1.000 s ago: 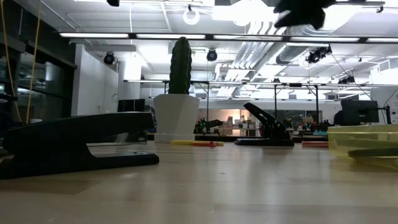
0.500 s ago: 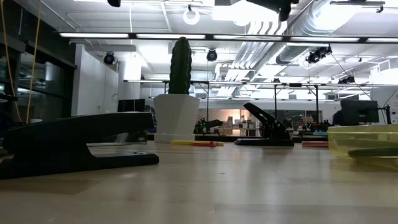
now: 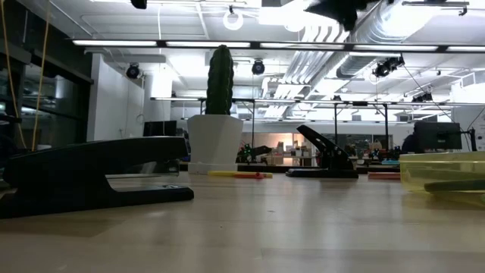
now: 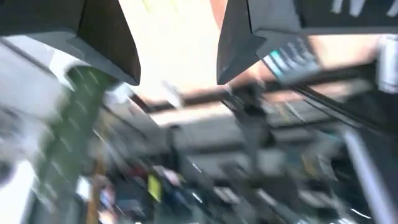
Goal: Pack school essentials
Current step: Put the sticky note on the yellow supply box
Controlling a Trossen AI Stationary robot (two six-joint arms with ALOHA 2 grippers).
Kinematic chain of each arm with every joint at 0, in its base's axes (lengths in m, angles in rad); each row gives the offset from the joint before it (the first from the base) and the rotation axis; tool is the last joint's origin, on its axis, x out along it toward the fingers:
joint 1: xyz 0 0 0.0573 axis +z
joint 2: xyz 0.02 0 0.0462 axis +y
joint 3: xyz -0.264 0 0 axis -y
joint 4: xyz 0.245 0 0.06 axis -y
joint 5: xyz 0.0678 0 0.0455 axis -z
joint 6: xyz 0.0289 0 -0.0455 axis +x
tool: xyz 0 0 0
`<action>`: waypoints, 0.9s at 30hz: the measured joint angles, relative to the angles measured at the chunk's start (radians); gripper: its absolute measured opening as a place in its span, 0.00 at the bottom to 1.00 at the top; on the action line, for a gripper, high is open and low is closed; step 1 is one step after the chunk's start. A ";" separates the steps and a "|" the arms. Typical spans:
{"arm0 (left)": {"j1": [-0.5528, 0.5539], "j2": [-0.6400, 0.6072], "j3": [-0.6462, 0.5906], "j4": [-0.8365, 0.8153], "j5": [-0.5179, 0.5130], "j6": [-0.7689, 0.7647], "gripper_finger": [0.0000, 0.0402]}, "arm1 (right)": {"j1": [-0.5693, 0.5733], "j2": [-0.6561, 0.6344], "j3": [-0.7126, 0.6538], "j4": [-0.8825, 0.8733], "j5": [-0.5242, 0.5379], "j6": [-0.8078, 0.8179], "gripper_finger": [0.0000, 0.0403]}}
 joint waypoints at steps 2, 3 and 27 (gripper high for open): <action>0.000 0.000 0.000 0.000 0.000 0.000 0.34 | 0.000 -0.001 0.001 -0.113 0.077 0.056 0.51; 0.000 0.000 0.000 0.000 0.000 0.000 0.34 | -0.003 -0.001 0.001 -0.192 0.107 0.087 0.51; 0.000 0.000 0.000 0.000 -0.003 0.000 0.34 | -0.500 0.426 0.000 -1.155 -0.057 0.256 0.51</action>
